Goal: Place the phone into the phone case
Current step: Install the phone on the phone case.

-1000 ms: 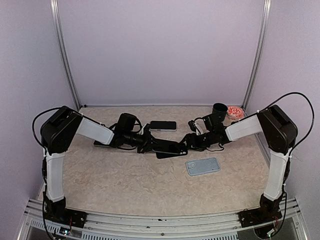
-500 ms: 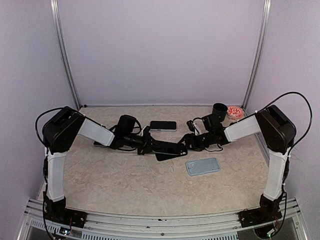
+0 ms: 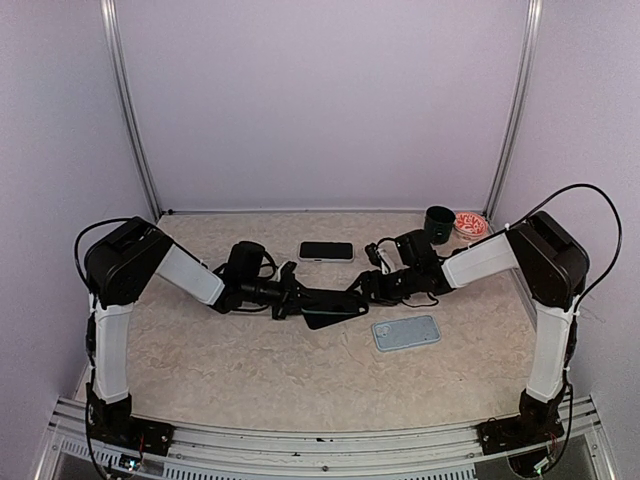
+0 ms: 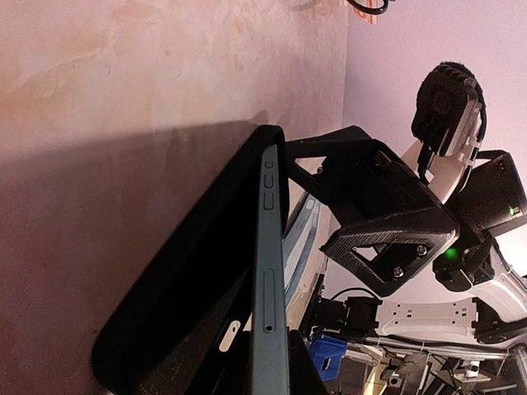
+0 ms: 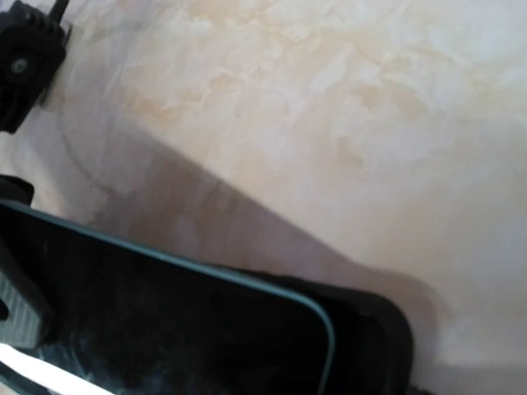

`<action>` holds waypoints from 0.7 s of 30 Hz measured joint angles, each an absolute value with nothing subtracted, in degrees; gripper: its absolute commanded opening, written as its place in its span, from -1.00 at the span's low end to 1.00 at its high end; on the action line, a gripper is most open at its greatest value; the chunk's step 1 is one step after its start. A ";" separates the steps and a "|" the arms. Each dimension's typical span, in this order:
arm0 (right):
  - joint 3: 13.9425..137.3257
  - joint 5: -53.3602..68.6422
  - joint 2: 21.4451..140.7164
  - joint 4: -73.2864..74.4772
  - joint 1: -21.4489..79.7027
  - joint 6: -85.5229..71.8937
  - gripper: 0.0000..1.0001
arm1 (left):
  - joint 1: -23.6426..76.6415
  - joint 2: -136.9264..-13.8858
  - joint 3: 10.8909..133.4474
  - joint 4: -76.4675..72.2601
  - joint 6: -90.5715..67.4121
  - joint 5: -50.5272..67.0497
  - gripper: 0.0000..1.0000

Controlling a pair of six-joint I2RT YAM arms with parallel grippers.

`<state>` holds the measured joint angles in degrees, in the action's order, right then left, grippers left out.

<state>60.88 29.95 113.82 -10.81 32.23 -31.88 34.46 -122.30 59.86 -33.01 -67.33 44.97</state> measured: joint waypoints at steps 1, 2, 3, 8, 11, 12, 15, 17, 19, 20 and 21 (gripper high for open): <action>60.86 29.87 113.82 -10.90 32.32 -32.10 0.45 | 34.46 -122.30 59.35 -34.00 -68.10 44.88 -1.00; 60.80 29.76 113.82 -11.00 32.42 -32.23 0.45 | 34.48 -122.30 58.87 -34.85 -68.88 44.82 -1.00; 60.80 29.65 113.82 -11.03 32.53 -32.29 0.45 | 34.48 -122.30 58.41 -35.77 -69.58 44.75 -1.00; 60.58 29.23 113.80 -11.53 32.86 -32.67 0.45 | 34.68 -122.30 57.06 -38.28 -72.10 44.10 -1.00; 60.31 29.04 113.78 -12.03 32.95 -32.75 0.45 | 34.92 -122.26 56.64 -39.09 -73.23 43.46 -1.00; 60.27 28.99 113.73 -12.10 32.99 -32.82 0.45 | 34.98 -122.19 56.53 -39.22 -73.49 43.22 -1.00; 60.05 28.64 113.62 -12.38 33.17 -32.95 0.45 | 35.31 -121.73 56.21 -39.35 -74.30 42.33 -1.00; 60.01 28.49 113.56 -12.40 33.28 -33.10 0.45 | 35.53 -121.47 55.94 -39.42 -74.78 41.67 -1.00; 59.94 28.36 113.51 -12.49 33.32 -33.12 0.45 | 35.70 -121.43 55.79 -39.72 -75.29 41.30 -1.00; 59.94 28.29 113.49 -12.51 33.36 -33.15 0.45 | 35.79 -121.43 55.64 -40.03 -75.68 41.10 -1.00; 59.94 28.23 113.49 -12.51 33.41 -33.17 0.45 | 35.88 -121.43 55.53 -40.36 -76.01 40.93 -1.00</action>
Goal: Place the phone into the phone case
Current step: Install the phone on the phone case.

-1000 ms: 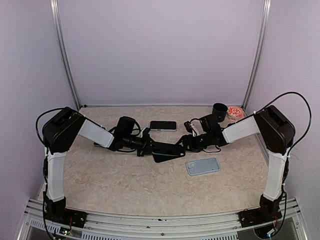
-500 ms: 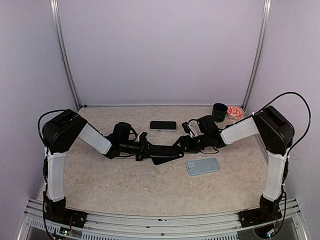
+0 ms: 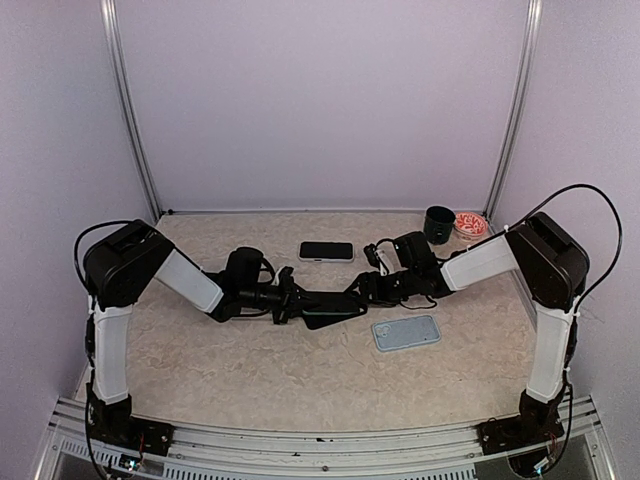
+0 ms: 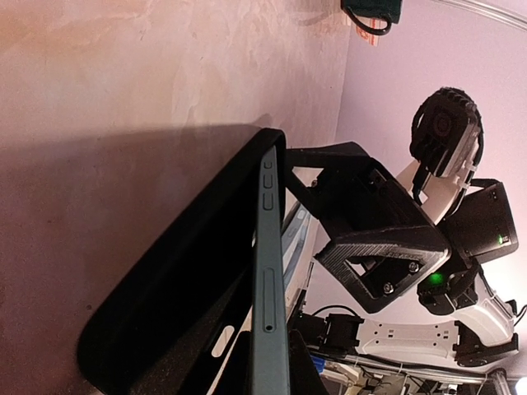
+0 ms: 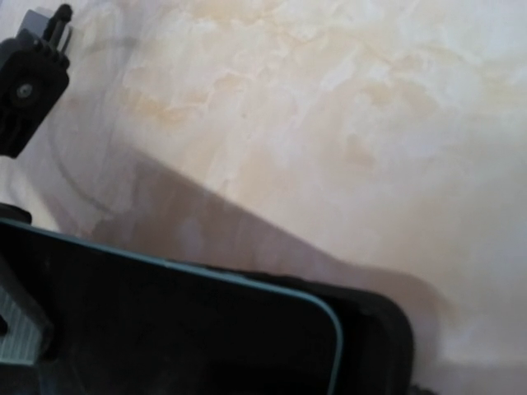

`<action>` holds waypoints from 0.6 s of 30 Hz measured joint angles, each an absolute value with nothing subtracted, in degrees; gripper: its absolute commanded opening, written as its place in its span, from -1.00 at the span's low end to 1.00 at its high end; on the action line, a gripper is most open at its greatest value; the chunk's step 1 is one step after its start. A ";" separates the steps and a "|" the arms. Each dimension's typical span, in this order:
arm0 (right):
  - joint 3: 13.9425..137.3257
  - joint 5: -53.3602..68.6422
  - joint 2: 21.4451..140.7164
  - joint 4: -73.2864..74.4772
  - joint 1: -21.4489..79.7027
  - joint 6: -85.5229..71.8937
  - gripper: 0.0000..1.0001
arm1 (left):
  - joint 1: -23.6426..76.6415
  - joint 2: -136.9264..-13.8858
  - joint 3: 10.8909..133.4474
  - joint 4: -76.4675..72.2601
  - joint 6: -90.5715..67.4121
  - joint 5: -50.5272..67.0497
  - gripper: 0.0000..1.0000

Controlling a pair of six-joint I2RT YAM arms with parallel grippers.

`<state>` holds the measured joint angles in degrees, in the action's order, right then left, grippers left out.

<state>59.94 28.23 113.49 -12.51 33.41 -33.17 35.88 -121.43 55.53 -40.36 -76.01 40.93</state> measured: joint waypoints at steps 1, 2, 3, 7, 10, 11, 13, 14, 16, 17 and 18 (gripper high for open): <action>59.94 28.18 113.47 -12.51 33.43 -33.19 0.45 | 35.97 -121.43 55.46 -40.58 -76.36 40.77 -1.00; 59.94 28.16 113.47 -12.51 33.45 -33.23 0.44 | 36.05 -121.43 55.42 -40.75 -76.71 40.60 -1.00; 59.94 28.10 113.47 -12.51 33.50 -33.28 0.45 | 36.12 -121.43 55.42 -40.82 -76.95 40.42 -1.00; 59.94 28.01 113.47 -12.51 33.67 -33.32 0.45 | 36.23 -121.54 55.37 -41.32 -77.78 40.23 -1.00; 59.92 27.99 113.47 -12.53 33.76 -33.34 0.45 | 36.23 -122.04 55.40 -42.24 -78.02 40.34 -1.00; 59.92 28.01 113.47 -12.53 33.76 -33.34 0.45 | 36.23 -122.21 55.42 -42.50 -77.97 40.40 -1.00; 59.92 28.01 113.47 -12.53 33.76 -33.34 0.45 | 36.25 -122.56 55.70 -42.72 -77.76 40.58 -1.00; 59.92 28.01 113.47 -12.53 33.76 -33.32 0.45 | 36.29 -122.65 55.92 -42.70 -77.47 40.64 -1.00; 59.92 28.03 113.47 -12.53 33.76 -33.32 0.45 | 36.36 -122.98 56.55 -42.30 -76.66 40.80 -1.00; 59.92 28.03 113.47 -12.53 33.76 -33.32 0.45 | 36.38 -123.15 56.86 -42.09 -76.34 40.95 -1.00; 59.92 28.03 113.47 -12.53 33.76 -33.32 0.45 | 36.38 -123.35 57.21 -41.85 -75.90 41.12 -1.00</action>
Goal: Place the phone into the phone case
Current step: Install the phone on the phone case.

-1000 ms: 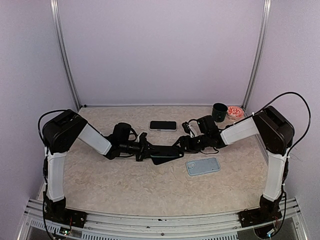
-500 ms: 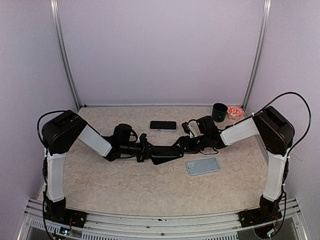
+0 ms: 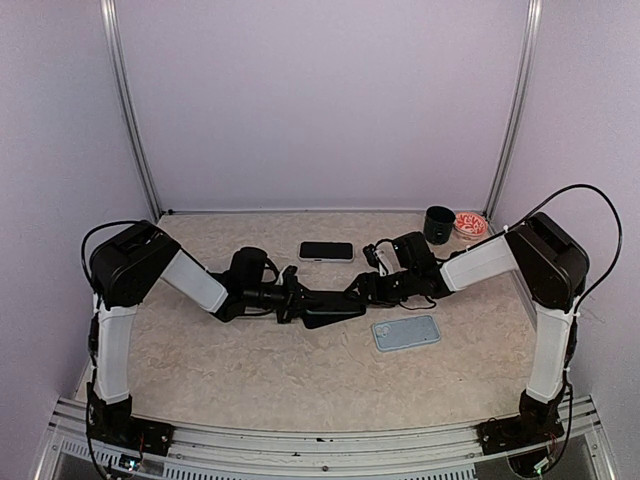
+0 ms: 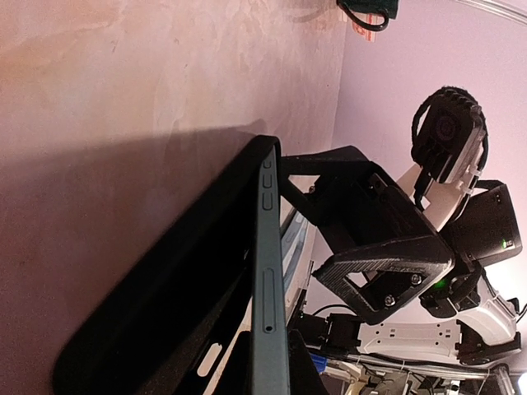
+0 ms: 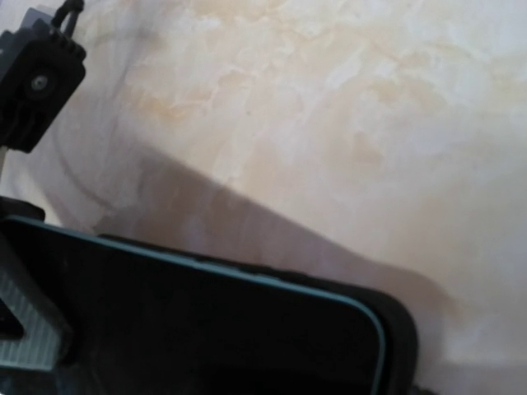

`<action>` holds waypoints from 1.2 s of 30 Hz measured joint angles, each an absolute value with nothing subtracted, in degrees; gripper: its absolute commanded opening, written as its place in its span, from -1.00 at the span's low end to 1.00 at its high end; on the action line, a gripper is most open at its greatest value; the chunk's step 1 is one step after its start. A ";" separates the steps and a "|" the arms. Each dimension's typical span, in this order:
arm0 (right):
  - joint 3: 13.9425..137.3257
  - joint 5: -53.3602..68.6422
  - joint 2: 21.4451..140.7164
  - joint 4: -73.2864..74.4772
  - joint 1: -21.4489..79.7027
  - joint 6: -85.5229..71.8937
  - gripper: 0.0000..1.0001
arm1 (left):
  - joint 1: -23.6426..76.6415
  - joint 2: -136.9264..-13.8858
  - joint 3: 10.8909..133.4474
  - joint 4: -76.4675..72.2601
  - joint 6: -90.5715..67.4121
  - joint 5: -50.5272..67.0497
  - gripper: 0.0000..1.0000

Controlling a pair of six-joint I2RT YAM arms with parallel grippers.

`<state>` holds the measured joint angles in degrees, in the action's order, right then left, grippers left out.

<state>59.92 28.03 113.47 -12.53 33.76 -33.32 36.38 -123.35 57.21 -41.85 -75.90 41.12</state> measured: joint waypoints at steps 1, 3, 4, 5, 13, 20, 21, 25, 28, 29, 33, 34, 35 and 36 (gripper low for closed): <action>59.92 28.03 113.47 -12.53 33.76 -33.32 0.45 | 36.38 -123.57 57.58 -41.56 -75.44 41.30 -1.00; 59.92 28.03 113.47 -12.53 33.76 -33.32 0.45 | 36.38 -123.94 58.08 -41.28 -74.63 41.60 -1.00; 59.92 28.03 113.47 -12.53 33.76 -33.32 0.45 | 36.36 -124.14 58.37 -41.10 -74.22 41.76 -1.00; 59.92 28.03 113.47 -12.53 33.76 -33.34 0.45 | 36.36 -124.29 58.57 -41.04 -73.84 41.89 -1.00; 59.94 28.03 113.47 -12.51 33.76 -33.30 0.45 | 36.10 -124.46 59.35 -39.59 -70.91 42.30 -1.00; 60.07 28.01 113.47 -12.27 33.76 -33.28 0.45 | 36.07 -124.49 60.12 -38.24 -69.95 42.65 -0.97; 60.10 28.01 113.47 -12.21 33.76 -33.28 0.45 | 36.07 -124.51 60.25 -38.09 -69.95 42.68 -0.97; 60.29 28.01 113.47 -11.81 33.76 -33.26 0.45 | 36.07 -124.60 60.29 -38.09 -70.02 42.72 -0.98; 60.38 27.99 113.47 -11.62 33.76 -33.26 0.45 | 36.07 -124.75 60.25 -38.59 -70.74 42.72 -0.98; 60.38 27.99 113.47 -11.62 33.76 -33.26 0.45 | 36.07 -124.88 60.07 -39.16 -71.22 42.72 -0.98; 60.38 27.99 113.47 -11.57 33.76 -33.08 0.45 | 36.07 -125.32 59.40 -41.17 -72.42 42.65 -0.91; 60.38 27.99 113.47 -11.57 33.76 -33.08 0.45 | 36.07 -125.34 59.37 -41.34 -72.64 42.65 -0.89; 60.38 27.99 113.47 -11.57 33.76 -33.06 0.45 | 36.07 -125.36 59.35 -41.45 -72.79 42.65 -0.88; 60.38 27.99 113.47 -11.57 33.76 -33.06 0.45 | 36.07 -125.40 59.29 -41.60 -72.93 42.65 -0.88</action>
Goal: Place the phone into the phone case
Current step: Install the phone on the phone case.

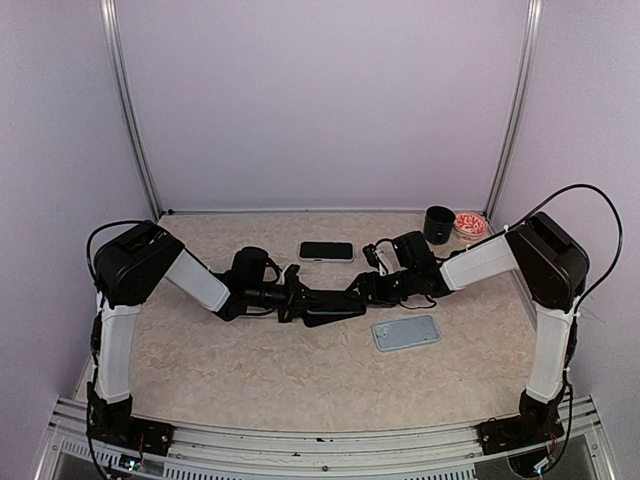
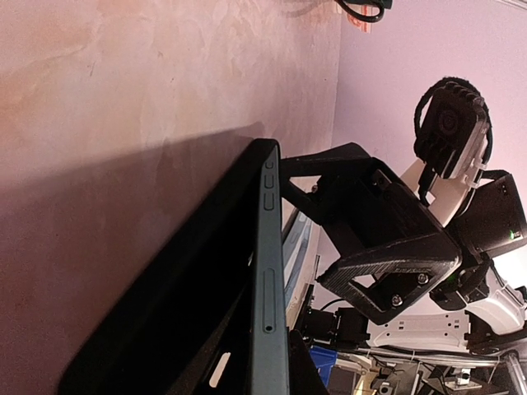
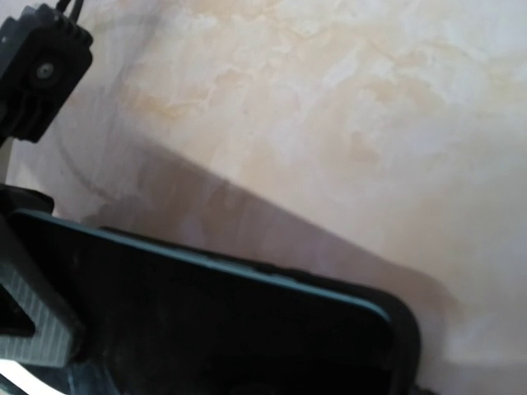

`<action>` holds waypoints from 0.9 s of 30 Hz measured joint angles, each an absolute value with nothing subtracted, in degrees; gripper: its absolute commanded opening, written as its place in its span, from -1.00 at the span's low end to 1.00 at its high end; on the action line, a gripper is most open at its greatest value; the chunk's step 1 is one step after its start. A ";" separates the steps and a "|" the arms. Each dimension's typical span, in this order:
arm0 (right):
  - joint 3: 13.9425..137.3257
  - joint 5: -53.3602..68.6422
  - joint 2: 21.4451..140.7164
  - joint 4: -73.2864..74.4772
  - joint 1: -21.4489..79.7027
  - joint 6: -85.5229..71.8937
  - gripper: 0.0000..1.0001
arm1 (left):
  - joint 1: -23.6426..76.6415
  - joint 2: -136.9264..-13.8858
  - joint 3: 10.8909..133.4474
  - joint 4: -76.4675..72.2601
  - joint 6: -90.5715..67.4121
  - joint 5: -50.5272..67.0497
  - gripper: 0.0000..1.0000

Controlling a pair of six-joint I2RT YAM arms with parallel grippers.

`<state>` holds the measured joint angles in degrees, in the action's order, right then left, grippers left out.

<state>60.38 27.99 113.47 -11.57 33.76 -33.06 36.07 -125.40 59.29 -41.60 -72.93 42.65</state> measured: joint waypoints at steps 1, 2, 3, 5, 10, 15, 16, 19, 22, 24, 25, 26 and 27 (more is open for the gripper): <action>60.38 27.99 113.47 -11.57 33.76 -33.06 0.45 | 36.07 -125.45 59.22 -41.80 -73.03 42.65 -0.87; 60.38 27.99 113.47 -11.57 33.76 -33.06 0.45 | 36.10 -125.47 59.16 -41.98 -73.06 42.63 -0.87; 60.38 27.99 113.47 -11.57 33.76 -33.06 0.45 | 36.10 -125.49 59.13 -42.02 -73.06 42.61 -0.87; 60.38 28.01 113.47 -11.60 33.76 -33.08 0.45 | 36.10 -125.49 59.07 -42.09 -73.03 42.57 -0.88; 60.38 28.18 113.47 -11.64 33.76 -33.08 0.45 | 36.21 -125.49 58.37 -43.27 -73.03 42.15 -1.00; 60.38 28.36 113.47 -11.64 33.80 -33.06 0.45 | 36.38 -125.49 57.12 -45.50 -73.08 41.63 -1.00; 60.38 28.49 113.47 -11.64 33.82 -33.06 0.46 | 36.42 -125.49 56.80 -46.06 -73.14 41.54 -1.00; 60.38 28.99 113.47 -11.55 33.93 -32.88 0.46 | 36.40 -125.49 55.59 -48.05 -73.32 41.50 -1.00; 60.38 29.69 113.43 -11.31 33.95 -32.73 0.46 | 36.40 -125.47 54.50 -49.80 -73.49 41.52 -1.00; 60.36 30.15 113.19 -10.85 33.95 -32.64 0.46 | 36.40 -125.47 53.95 -50.68 -73.54 41.54 -1.00; 60.27 30.55 112.86 -10.39 33.95 -32.62 0.46 | 36.40 -125.43 53.65 -51.11 -73.54 41.54 -1.00; 60.14 30.89 112.42 -10.02 33.93 -32.62 0.46 | 36.40 -125.40 53.36 -51.48 -73.54 41.54 -1.00; 60.01 31.22 111.94 -9.65 33.93 -32.60 0.46 | 36.40 -125.32 53.15 -51.70 -73.54 41.54 -1.00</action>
<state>60.01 31.22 111.94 -9.65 33.93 -32.60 36.40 -125.32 53.15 -51.70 -73.54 41.54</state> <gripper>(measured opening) 0.730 0.071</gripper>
